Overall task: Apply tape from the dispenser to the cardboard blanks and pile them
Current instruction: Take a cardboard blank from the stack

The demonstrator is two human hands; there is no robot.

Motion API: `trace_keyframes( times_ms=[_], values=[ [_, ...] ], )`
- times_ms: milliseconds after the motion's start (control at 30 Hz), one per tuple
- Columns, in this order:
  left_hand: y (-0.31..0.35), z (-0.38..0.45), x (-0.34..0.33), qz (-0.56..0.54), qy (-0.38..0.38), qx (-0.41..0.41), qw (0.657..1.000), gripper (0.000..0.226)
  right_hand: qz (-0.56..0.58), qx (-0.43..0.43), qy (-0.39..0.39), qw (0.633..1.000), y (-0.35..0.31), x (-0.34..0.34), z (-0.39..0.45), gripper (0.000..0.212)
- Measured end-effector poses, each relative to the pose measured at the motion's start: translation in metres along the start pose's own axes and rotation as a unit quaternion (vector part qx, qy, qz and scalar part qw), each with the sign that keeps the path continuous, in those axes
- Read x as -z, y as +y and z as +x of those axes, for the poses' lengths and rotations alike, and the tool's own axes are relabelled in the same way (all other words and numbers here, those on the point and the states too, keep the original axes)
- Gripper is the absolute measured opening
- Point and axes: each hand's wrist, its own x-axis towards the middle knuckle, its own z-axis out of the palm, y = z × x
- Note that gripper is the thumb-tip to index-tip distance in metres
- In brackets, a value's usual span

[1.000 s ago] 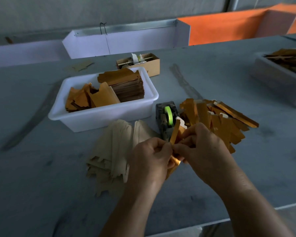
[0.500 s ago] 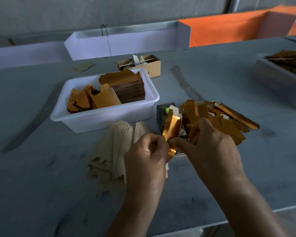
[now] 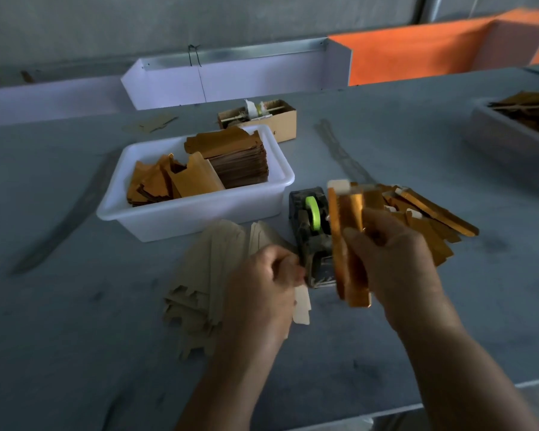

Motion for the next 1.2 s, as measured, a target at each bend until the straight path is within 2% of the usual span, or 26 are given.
trace_keyframes(
  times_ms=[67, 133, 233, 333, 400, 600, 667, 733, 800, 967, 1100, 1200],
  values=[
    [-0.003, 0.003, 0.010, 0.135, 0.059, -0.014, 0.989, 0.012, -0.048, 0.016, 0.051, 0.997, 0.001, 0.009, 0.016, 0.008],
    [-0.005, 0.002, 0.016, 0.291, 0.107, -0.017, 0.951, 0.024, -0.126, 0.027, 0.087, 0.988, 0.004, 0.016, 0.031, 0.018],
    [-0.007, 0.001, 0.014, 0.404, 0.085, 0.024, 0.910, 0.046, -0.218, 0.007, 0.095, 0.971, 0.011, 0.019, 0.046, 0.015],
    [-0.008, 0.007, 0.007, 0.459, 0.059, 0.049, 0.885, 0.049, -0.248, -0.011, 0.110, 0.962, 0.015, 0.018, 0.043, 0.038],
    [-0.008, 0.012, 0.006, 0.456, 0.066, 0.061, 0.885, 0.046, -0.239, 0.008, 0.117, 0.964, 0.015, 0.015, 0.033, 0.039],
    [-0.012, 0.018, 0.019, 0.365, 0.092, 0.083, 0.923, 0.018, -0.203, 0.074, 0.107, 0.970, 0.020, 0.001, 0.004, 0.028],
    [-0.011, 0.018, 0.019, 0.365, 0.086, 0.084, 0.923, 0.023, -0.195, 0.085, 0.103, 0.972, 0.021, -0.001, -0.002, 0.026],
    [-0.010, 0.019, 0.016, 0.404, 0.065, 0.080, 0.909, 0.041, -0.191, 0.090, 0.093, 0.973, 0.020, -0.003, -0.007, 0.026],
    [-0.010, 0.019, 0.011, 0.432, 0.055, 0.075, 0.897, 0.046, -0.184, 0.096, 0.087, 0.974, 0.020, -0.005, -0.012, 0.025],
    [-0.017, 0.023, 0.014, 0.380, 0.093, 0.071, 0.918, 0.018, -0.167, 0.101, 0.071, 0.978, 0.021, -0.006, -0.021, 0.022],
    [-0.019, 0.025, 0.023, 0.309, 0.086, 0.089, 0.943, 0.016, -0.165, 0.103, 0.066, 0.979, 0.023, -0.004, -0.021, 0.023],
    [-0.020, 0.025, 0.028, 0.294, 0.078, 0.086, 0.949, 0.014, -0.163, 0.107, 0.067, 0.979, 0.023, -0.003, -0.017, 0.021]
  ],
)
